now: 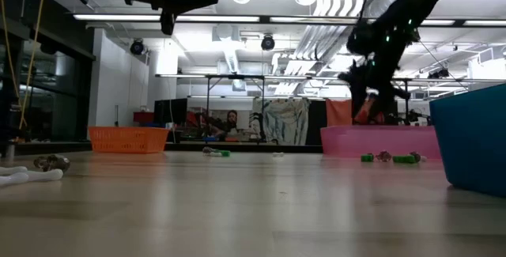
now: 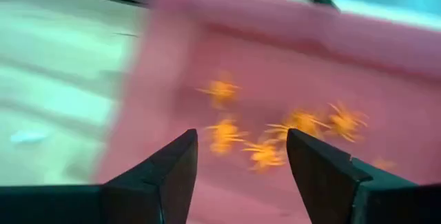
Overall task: Sort Halloween decoration
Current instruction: Put the green skeleton toy into the blue bin
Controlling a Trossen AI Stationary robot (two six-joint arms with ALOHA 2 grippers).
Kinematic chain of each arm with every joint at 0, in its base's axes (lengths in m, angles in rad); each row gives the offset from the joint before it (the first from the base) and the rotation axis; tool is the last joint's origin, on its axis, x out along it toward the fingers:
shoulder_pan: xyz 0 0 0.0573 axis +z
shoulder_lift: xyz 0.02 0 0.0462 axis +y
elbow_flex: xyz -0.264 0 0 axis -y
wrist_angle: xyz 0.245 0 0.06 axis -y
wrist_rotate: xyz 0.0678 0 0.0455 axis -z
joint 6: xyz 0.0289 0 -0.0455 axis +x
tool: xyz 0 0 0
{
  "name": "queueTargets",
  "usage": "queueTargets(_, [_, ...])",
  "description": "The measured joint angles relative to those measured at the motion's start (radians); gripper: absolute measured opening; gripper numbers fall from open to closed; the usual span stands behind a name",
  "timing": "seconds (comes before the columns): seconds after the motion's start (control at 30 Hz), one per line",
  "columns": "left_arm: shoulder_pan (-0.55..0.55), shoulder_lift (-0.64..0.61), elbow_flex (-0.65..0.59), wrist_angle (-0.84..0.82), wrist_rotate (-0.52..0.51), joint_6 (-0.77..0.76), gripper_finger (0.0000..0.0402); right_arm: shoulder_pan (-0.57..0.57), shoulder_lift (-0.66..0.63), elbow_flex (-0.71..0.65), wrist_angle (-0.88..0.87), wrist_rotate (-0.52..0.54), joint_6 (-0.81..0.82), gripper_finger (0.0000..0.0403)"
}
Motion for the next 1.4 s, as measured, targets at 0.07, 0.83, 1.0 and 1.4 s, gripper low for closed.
queueTargets(0.07, [0.000, 0.000, 0.000, -0.001, -0.011, 0.000, 0.0000, 0.046, -0.057, 0.000, 0.023, -0.018, -0.019, 0.0216])
queueTargets(0.83, [0.033, 0.000, 0.000, 0.003, -0.012, 0.000, 0.0000, 0.717, -0.177, 0.000, 0.583, 0.017, -0.191, 0.0209])
queueTargets(1.0, [0.057, 0.000, 0.000, 0.005, -0.012, 0.000, 0.0000, 0.719, -0.168, 0.000, 0.588, 0.017, -0.166, 0.0202])
queueTargets(1.4, [0.071, 0.000, 0.000, 0.002, -0.011, 0.000, 0.0000, 0.711, -0.139, 0.000, 0.681, -0.163, -0.218, 0.0012])
